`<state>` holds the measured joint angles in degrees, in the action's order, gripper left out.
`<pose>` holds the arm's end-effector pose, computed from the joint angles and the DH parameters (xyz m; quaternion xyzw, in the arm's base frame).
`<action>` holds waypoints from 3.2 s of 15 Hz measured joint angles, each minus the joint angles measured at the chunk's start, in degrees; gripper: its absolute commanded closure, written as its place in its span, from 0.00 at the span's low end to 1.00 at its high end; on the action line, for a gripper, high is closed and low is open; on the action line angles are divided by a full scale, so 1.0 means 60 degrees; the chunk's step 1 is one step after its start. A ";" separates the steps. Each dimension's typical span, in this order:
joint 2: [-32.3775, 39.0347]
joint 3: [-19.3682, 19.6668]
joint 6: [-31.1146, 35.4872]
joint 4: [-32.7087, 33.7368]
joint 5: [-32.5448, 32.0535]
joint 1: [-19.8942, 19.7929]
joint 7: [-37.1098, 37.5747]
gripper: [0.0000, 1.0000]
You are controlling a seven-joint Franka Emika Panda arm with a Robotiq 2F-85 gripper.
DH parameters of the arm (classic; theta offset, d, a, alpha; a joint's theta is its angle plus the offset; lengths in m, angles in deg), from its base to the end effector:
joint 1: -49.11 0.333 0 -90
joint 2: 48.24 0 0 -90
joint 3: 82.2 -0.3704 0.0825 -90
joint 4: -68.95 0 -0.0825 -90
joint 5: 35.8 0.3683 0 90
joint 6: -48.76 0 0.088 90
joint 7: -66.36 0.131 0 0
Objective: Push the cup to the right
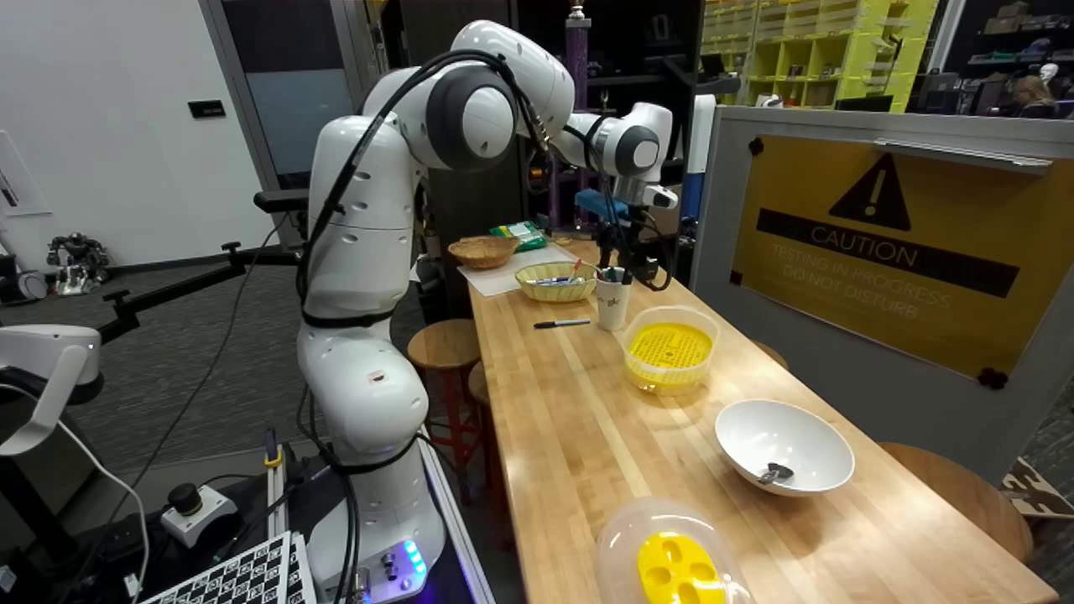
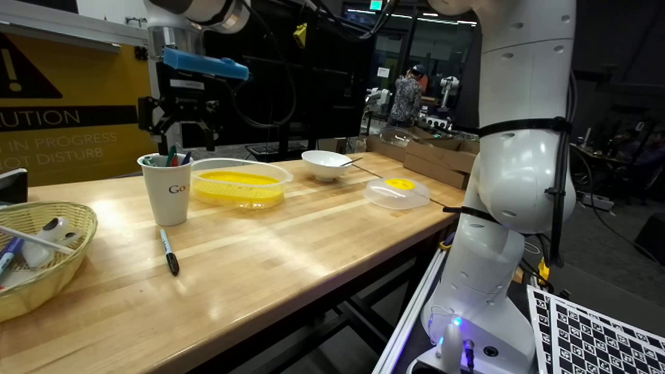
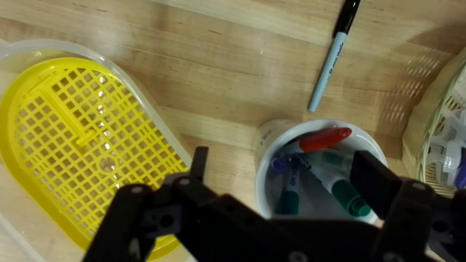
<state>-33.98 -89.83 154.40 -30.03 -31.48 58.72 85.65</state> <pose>0.5841 0.1823 0.4624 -0.9960 0.0313 0.0783 0.0289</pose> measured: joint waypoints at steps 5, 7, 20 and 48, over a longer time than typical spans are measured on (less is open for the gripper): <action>0.0116 0.0006 0.0104 -0.0005 0.0078 0.0000 0.0000 0.00; 0.0156 0.0009 0.0155 -0.0011 0.0078 0.0000 0.0005 0.00; 0.0214 0.0197 0.0254 -0.0009 0.0078 -0.0050 0.0054 0.00; 0.0207 0.0191 0.0354 0.0076 0.0125 -0.0028 0.0075 0.94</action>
<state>-32.74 -88.68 156.52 -29.57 -30.73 58.55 86.10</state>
